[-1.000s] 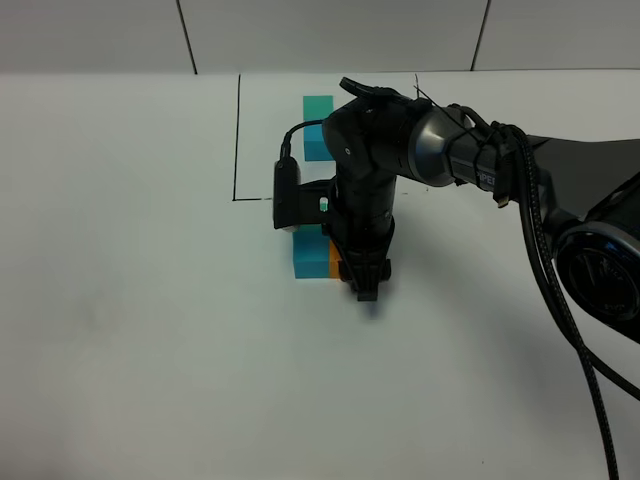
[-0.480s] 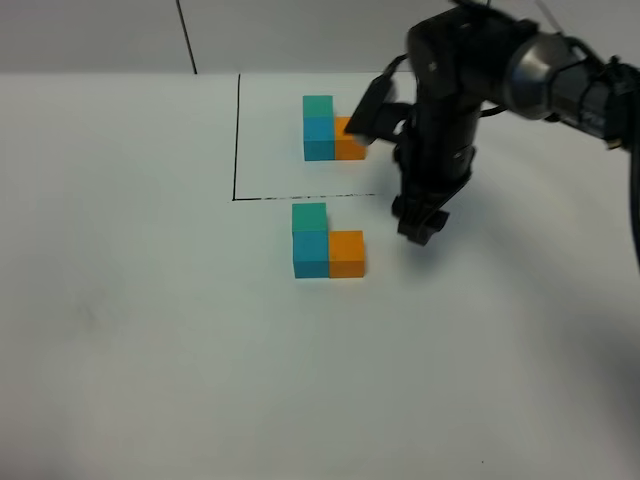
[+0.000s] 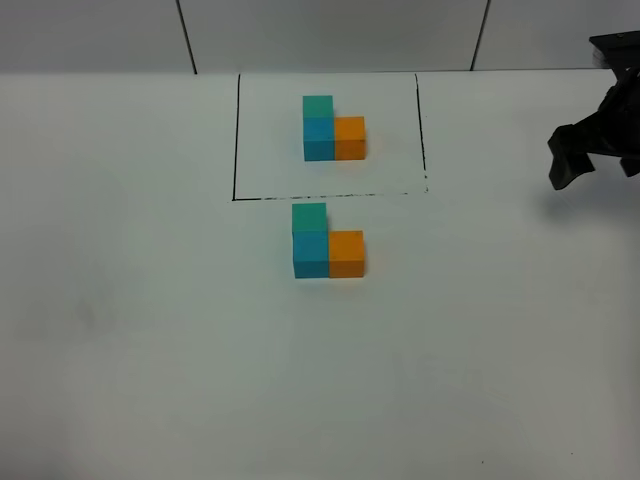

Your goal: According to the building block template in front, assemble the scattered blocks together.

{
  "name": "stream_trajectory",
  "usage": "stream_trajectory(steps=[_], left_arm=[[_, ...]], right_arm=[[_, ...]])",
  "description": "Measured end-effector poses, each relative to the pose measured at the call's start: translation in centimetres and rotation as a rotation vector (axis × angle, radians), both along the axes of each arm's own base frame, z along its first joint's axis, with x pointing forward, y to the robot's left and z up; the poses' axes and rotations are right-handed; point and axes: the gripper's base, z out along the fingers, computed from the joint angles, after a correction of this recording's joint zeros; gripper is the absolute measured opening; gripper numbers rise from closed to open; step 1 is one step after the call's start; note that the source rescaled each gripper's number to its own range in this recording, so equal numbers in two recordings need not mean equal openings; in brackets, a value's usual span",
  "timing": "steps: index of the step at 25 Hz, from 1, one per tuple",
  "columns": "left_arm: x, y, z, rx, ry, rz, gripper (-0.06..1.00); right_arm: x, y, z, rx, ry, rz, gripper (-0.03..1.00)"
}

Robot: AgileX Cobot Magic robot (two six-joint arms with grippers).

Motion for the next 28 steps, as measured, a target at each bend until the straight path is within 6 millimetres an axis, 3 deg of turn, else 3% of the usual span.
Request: stream_trajectory(steps=[6,16,23,28], left_arm=[[0.0,0.0,0.0,0.000,0.000,0.000,0.79],[0.0,0.0,0.0,0.000,0.000,0.000,0.79],[0.0,0.0,0.0,0.000,0.000,0.000,0.79],[0.0,0.0,0.0,0.000,0.000,0.000,0.79]], right_arm=[[-5.1,-1.6,5.2,0.006,-0.177,-0.082,0.79],[-17.2,-2.5,9.3,0.004,-0.326,-0.152,0.79],[-25.9,-2.3,9.6,-0.001,-0.391,-0.198,0.79],[-30.5,-2.3,9.2,0.016,-0.420,-0.261,0.79]])
